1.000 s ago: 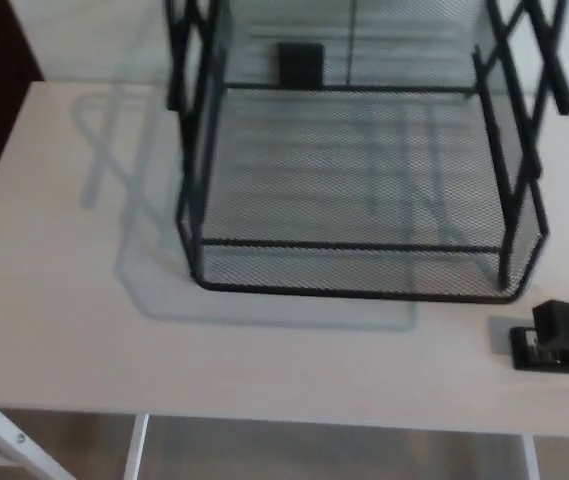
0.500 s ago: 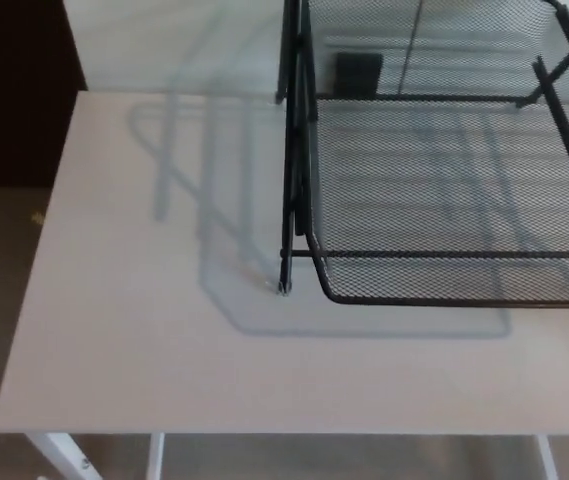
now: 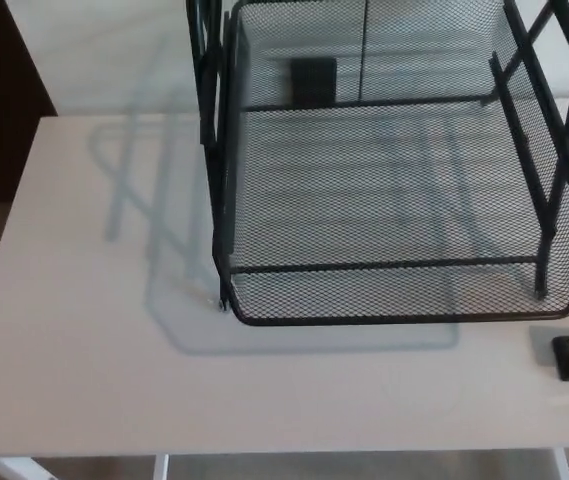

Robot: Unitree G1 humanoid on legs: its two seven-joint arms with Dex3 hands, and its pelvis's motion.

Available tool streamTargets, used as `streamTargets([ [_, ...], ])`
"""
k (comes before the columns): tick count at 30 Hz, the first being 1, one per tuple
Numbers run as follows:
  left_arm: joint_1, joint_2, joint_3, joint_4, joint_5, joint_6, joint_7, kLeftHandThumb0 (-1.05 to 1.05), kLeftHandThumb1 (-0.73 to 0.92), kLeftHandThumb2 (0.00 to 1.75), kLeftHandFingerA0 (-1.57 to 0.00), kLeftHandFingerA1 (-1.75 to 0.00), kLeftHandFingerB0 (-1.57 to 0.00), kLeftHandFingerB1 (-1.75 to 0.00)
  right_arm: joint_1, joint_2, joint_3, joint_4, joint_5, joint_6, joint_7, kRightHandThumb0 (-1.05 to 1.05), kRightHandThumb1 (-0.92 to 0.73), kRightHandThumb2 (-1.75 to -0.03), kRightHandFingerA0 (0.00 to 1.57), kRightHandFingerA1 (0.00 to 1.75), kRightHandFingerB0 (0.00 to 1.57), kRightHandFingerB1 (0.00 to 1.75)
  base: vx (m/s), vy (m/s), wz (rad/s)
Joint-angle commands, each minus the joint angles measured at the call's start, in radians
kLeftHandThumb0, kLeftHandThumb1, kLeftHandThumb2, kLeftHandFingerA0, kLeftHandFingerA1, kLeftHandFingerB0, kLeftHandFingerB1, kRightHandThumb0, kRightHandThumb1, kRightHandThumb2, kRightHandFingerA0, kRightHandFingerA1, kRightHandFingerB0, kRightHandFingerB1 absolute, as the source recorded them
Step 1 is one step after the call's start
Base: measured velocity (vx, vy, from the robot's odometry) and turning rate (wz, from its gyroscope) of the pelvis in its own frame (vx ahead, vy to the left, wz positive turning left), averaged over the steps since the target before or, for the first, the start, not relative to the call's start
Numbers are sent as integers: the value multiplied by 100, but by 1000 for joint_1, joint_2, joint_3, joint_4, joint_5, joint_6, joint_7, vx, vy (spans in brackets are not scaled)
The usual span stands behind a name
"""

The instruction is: The robot walks towards a desk on which a file tray is kept in the middle and a stapler is kept to its right. The robot lifts the stapler using its right hand and places it on the file tray.

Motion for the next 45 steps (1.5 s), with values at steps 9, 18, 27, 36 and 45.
streamTargets([
  [9, -6, 19, 2, -22, -14, 12, -11, -89, 77, 104, 0, -18, 0, -7, -18, -22, 15, -6, 2, 7, -5, -53, -64, -59, 17, 37, 0, 19, -9, 197, -2],
  [18, 2, 14, -8, -14, 4, -23, 24, -82, 76, 106, 0, -26, 0, -14, -28, -34, 36, 5, -13, -16, -8, -54, -62, -60, 13, 38, 0, 16, -2, 27, 5],
  [27, -3, 13, 2, -7, -3, -32, 12, -82, 75, 105, 0, -23, 0, -13, -52, -44, 49, -10, -1, 69, 21, -57, -58, -72, 11, 42, 4, 16, 0, 0, 0],
  [36, -17, 17, -8, 17, 5, -33, 28, -82, 76, 105, 0, -24, 0, -13, -38, -32, 9, -32, 15, 76, 47, -59, -64, -59, 15, 36, 0, 23, 0, 0, 0],
  [45, -16, 19, 5, 28, -4, -33, 26, -79, 73, 105, 0, -27, 0, -17, -33, -46, -40, -33, 30, 161, 16, -70, -44, -82, 7, 46, 0, 12, 0, 0, 0],
])
